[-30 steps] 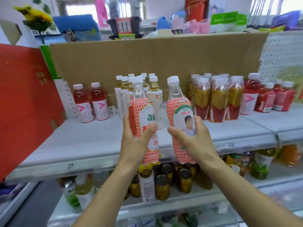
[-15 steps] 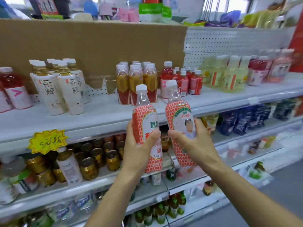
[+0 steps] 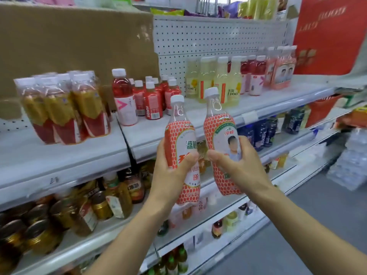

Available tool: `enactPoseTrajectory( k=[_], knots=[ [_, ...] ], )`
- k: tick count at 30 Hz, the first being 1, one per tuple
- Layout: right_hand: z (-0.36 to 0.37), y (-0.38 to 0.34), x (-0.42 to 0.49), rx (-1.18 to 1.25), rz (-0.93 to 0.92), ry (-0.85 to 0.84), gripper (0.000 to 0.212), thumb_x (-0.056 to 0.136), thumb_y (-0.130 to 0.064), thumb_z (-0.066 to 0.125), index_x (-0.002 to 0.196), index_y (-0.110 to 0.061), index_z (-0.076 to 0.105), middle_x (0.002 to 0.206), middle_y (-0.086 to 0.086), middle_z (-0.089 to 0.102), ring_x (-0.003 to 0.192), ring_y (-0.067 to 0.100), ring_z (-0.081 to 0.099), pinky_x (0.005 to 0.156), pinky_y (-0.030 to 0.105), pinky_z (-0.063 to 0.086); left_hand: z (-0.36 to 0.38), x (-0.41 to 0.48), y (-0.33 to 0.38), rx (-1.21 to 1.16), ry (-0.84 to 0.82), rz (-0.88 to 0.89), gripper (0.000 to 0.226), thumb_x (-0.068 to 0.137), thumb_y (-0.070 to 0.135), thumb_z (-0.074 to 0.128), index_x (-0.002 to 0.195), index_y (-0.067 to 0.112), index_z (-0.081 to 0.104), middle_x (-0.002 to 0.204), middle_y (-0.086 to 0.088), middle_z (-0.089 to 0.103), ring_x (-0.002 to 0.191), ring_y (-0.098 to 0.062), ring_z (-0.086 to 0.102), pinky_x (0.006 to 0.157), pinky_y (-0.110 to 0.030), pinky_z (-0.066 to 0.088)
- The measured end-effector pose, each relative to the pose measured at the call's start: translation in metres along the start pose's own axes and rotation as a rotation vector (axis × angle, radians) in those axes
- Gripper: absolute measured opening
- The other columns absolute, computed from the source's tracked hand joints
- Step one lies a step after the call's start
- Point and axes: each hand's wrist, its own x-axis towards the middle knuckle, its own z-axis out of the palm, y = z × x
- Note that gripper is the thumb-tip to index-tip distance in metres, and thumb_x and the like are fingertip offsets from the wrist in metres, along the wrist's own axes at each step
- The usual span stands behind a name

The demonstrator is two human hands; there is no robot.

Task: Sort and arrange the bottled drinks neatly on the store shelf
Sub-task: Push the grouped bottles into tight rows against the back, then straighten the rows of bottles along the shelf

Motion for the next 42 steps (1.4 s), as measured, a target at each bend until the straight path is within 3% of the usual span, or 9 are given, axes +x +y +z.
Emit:
enactPoseTrajectory(
  k=[10, 14, 21, 26, 32, 36, 39, 42],
  knots=[
    [-0.121, 0.054, 0.162, -0.012, 0.019, 0.063, 0.045, 0.075, -0.043, 0.080, 0.110, -0.031, 0.053, 0.104, -0.012, 0.067, 0.092, 0.005, 0.067, 0.074, 0.029, 0.054, 0.168, 0.133, -0.016, -0.091, -0.088, -0.022, 0.074, 0.079, 0.038, 0.077, 0.141, 0.044, 0.038, 0.120, 0.009, 0.067, 0.100, -0.013, 0.071, 0.079, -0.042, 0.062],
    [-0.169, 0.074, 0.216, 0.018, 0.002, 0.081, 0.042, 0.076, -0.041, 0.080, 0.108, -0.027, 0.055, 0.103, -0.010, 0.068, 0.091, 0.005, 0.067, 0.074, 0.028, 0.054, 0.231, 0.172, -0.019, -0.108, -0.110, -0.043, 0.084, 0.071, 0.045, 0.077, 0.143, 0.047, 0.035, 0.122, 0.005, 0.067, 0.100, -0.019, 0.072, 0.078, -0.047, 0.061],
    [-0.274, 0.125, 0.307, 0.042, -0.009, -0.009, 0.045, 0.077, -0.041, 0.079, 0.113, -0.027, 0.056, 0.105, -0.008, 0.070, 0.090, 0.004, 0.068, 0.076, 0.028, 0.056, 0.346, 0.227, -0.033, -0.108, -0.038, -0.024, 0.077, 0.068, 0.046, 0.076, 0.138, 0.045, 0.042, 0.114, 0.010, 0.070, 0.094, -0.015, 0.073, 0.073, -0.039, 0.062],
    [-0.362, 0.155, 0.371, 0.036, -0.026, -0.071, 0.041, 0.077, -0.042, 0.078, 0.111, -0.029, 0.057, 0.102, -0.009, 0.070, 0.085, 0.000, 0.068, 0.071, 0.026, 0.054, 0.445, 0.262, -0.041, -0.114, 0.048, -0.054, 0.073, 0.061, 0.053, 0.075, 0.128, 0.039, 0.051, 0.108, 0.006, 0.073, 0.092, -0.019, 0.074, 0.079, -0.048, 0.061],
    [-0.437, 0.173, 0.459, 0.056, -0.068, -0.043, 0.039, 0.079, -0.042, 0.076, 0.107, -0.023, 0.056, 0.099, -0.010, 0.070, 0.078, -0.003, 0.067, 0.064, 0.022, 0.049, 0.544, 0.325, -0.039, -0.114, 0.075, -0.003, 0.058, 0.071, 0.048, 0.073, 0.124, 0.034, 0.055, 0.107, 0.010, 0.073, 0.092, -0.009, 0.073, 0.073, -0.032, 0.061],
    [-0.454, 0.181, 0.519, 0.125, -0.105, -0.001, 0.051, 0.076, -0.046, 0.078, 0.116, -0.025, 0.053, 0.107, -0.012, 0.068, 0.092, 0.001, 0.067, 0.072, 0.027, 0.053, 0.585, 0.386, -0.044, -0.086, 0.098, 0.071, 0.071, 0.077, 0.045, 0.077, 0.137, 0.035, 0.041, 0.119, 0.011, 0.069, 0.103, -0.008, 0.070, 0.087, -0.041, 0.059],
    [-0.453, 0.188, 0.560, 0.142, -0.159, 0.056, 0.055, 0.077, -0.037, 0.080, 0.118, -0.022, 0.047, 0.109, -0.012, 0.065, 0.092, -0.003, 0.065, 0.074, 0.026, 0.053, 0.606, 0.430, -0.058, -0.040, 0.125, 0.131, 0.073, 0.082, 0.035, 0.078, 0.138, 0.035, 0.032, 0.119, 0.011, 0.066, 0.108, -0.008, 0.066, 0.096, -0.045, 0.055],
    [-0.444, 0.203, 0.599, 0.144, -0.184, 0.062, 0.065, 0.077, -0.029, 0.083, 0.126, -0.021, 0.041, 0.116, -0.009, 0.062, 0.105, 0.005, 0.062, 0.089, 0.034, 0.055, 0.617, 0.468, -0.078, 0.020, 0.142, 0.152, 0.073, 0.082, 0.028, 0.080, 0.134, 0.035, 0.030, 0.120, 0.011, 0.064, 0.110, -0.005, 0.063, 0.102, -0.044, 0.051]
  ],
)
